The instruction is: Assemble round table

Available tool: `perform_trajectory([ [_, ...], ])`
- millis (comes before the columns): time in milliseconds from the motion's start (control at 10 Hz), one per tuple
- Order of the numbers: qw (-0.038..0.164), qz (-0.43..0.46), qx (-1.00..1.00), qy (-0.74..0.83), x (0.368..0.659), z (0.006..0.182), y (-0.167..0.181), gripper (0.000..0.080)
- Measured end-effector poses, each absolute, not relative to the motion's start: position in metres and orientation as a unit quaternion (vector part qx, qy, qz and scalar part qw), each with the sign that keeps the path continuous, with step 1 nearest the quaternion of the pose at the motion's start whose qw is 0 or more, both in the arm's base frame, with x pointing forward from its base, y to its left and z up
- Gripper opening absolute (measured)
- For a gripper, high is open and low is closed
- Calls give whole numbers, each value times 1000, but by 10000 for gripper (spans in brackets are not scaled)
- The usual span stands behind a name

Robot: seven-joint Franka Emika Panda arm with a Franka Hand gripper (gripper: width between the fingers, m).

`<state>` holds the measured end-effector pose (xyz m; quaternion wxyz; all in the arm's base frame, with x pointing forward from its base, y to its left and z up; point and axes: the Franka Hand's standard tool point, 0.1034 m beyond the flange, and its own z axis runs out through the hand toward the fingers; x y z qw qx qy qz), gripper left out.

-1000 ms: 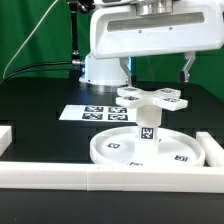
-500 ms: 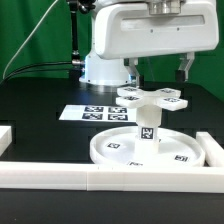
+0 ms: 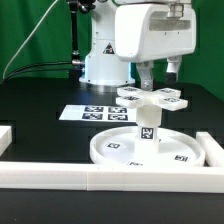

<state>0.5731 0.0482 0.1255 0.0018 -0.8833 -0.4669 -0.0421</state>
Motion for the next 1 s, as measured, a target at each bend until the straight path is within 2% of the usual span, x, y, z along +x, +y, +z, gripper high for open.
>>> perform_trajectory([
  [500, -25, -35, -792, -608, 572, 122, 40, 649],
  [800, -31, -25, -756, -654, 566, 117, 37, 649],
  [1000, -28, -22, -767, -641, 561, 113, 39, 649],
])
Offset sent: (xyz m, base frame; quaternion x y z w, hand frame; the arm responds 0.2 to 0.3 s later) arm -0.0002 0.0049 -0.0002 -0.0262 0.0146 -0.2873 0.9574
